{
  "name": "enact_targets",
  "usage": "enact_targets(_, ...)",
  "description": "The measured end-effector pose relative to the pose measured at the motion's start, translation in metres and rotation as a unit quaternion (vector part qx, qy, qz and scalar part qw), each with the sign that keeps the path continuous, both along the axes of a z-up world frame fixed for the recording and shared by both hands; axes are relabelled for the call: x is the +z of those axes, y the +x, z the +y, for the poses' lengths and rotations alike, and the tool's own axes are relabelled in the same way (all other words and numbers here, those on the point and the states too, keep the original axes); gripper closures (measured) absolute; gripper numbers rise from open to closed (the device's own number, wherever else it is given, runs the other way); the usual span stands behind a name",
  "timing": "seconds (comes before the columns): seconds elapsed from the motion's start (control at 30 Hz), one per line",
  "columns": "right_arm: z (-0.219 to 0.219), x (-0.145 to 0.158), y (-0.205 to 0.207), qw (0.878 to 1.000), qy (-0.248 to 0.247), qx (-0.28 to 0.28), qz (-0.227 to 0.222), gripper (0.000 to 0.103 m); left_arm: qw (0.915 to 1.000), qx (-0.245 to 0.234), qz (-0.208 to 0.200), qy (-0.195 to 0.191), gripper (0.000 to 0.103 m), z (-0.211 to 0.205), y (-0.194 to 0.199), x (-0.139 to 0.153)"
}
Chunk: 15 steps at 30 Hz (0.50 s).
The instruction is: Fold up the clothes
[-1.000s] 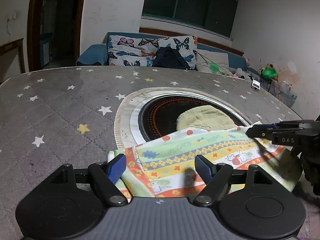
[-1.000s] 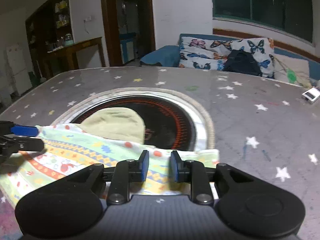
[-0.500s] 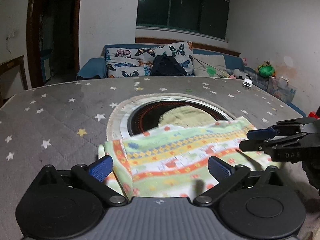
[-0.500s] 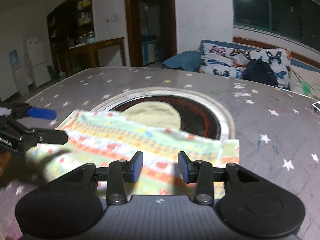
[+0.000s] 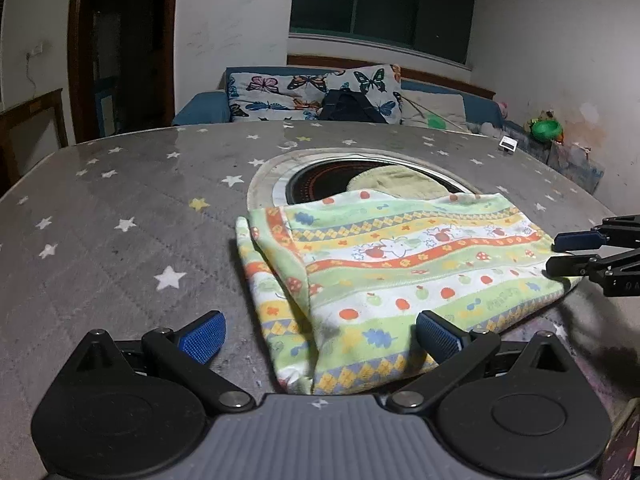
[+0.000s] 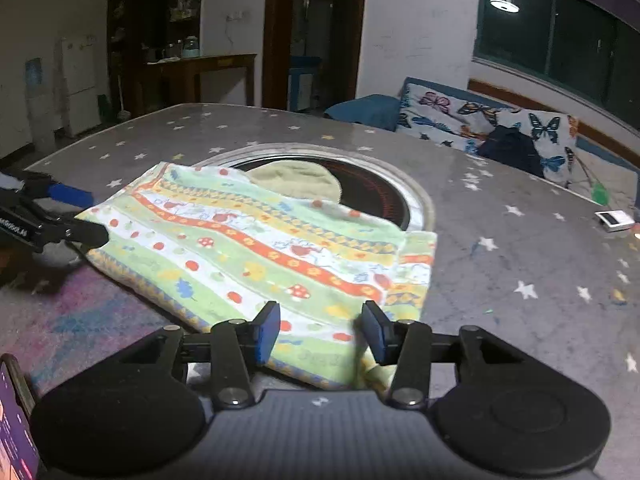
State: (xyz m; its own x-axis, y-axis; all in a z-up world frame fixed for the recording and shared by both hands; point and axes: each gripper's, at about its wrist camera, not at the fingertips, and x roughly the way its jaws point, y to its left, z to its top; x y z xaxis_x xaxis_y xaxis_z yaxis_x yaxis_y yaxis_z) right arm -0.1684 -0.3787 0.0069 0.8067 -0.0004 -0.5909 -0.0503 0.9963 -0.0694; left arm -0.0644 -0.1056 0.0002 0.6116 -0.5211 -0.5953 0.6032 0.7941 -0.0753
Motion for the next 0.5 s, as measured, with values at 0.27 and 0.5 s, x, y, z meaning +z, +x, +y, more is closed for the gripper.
enact_targets(0.27, 0.037, 0.014, 0.028, 0.997, 0.026, 0.067, -0.025, 0.049, 0.9986, -0.028, -0.038, -0.023, 0.0, -0.021, -0.01, 0.026)
enact_targets(0.5, 0.059, -0.003, 0.036, 0.993, 0.007, 0.117, 0.003, 0.047, 0.9985, -0.037, -0.031, 0.026, 0.0, -0.032, -0.012, 0.004)
